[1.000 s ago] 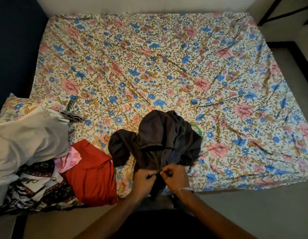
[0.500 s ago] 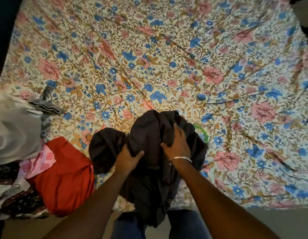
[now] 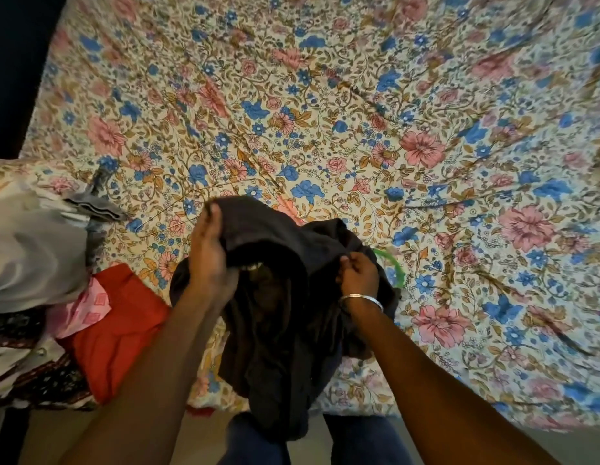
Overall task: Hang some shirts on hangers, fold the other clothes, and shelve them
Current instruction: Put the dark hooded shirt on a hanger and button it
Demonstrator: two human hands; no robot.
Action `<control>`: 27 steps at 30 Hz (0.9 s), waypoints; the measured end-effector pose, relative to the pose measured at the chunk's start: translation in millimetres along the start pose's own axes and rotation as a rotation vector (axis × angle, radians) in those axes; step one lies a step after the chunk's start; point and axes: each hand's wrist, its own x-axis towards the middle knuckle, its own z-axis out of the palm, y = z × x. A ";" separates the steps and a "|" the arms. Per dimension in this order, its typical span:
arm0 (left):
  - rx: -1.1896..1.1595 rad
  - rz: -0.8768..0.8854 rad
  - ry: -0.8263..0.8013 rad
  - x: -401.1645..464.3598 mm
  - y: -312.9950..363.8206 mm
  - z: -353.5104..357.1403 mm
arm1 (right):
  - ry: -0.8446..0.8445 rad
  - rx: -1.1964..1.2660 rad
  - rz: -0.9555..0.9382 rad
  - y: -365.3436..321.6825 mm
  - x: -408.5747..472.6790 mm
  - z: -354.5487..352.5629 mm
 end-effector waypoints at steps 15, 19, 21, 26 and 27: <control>1.374 -0.249 -0.543 83.8 -164.4 -105.5 | -0.241 -0.395 -0.118 25.3 67.9 8.1; 1.420 0.032 -0.417 72.3 -169.8 -103.3 | -0.511 -0.751 -0.143 8.6 65.2 21.1; 1.317 0.221 -0.326 71.1 -152.6 -100.3 | -0.560 -0.903 -0.111 6.5 68.2 20.1; 1.035 0.366 -0.173 91.8 -79.1 -64.3 | -0.089 -0.392 -0.143 -15.7 78.4 15.7; 0.936 0.396 -0.142 95.8 -61.5 -48.6 | 0.057 -0.233 -0.110 -18.7 82.5 14.3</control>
